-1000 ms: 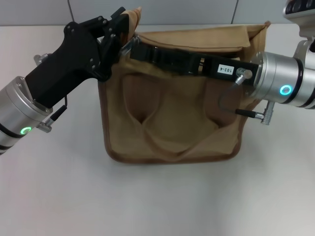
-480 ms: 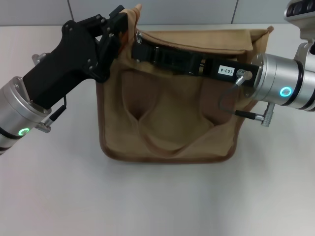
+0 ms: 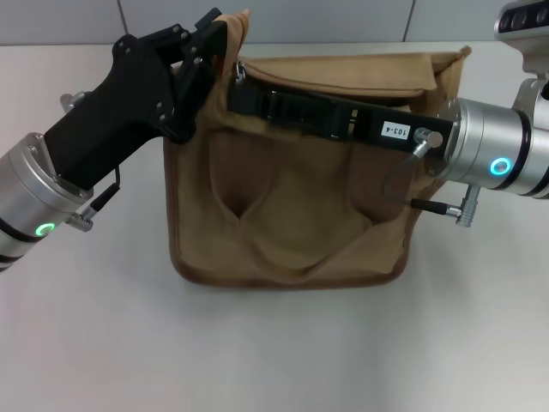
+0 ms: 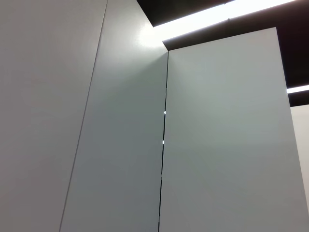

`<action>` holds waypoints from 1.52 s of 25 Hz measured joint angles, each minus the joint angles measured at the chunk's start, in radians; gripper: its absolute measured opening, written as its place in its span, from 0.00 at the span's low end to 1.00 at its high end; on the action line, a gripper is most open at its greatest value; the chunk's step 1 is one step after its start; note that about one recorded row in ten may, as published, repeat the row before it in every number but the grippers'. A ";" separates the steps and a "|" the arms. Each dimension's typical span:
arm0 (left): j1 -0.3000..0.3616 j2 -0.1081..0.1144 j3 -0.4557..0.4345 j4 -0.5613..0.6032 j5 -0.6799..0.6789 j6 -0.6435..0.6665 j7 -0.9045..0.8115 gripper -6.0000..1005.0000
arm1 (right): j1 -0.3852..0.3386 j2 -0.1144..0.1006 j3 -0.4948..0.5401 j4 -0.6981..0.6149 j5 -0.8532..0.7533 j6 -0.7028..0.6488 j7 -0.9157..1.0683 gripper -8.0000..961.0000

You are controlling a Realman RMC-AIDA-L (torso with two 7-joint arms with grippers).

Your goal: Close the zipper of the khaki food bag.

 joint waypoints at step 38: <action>0.003 0.000 -0.004 -0.015 -0.003 -0.032 0.033 0.05 | -0.007 0.002 0.004 0.017 0.026 0.022 -0.084 0.04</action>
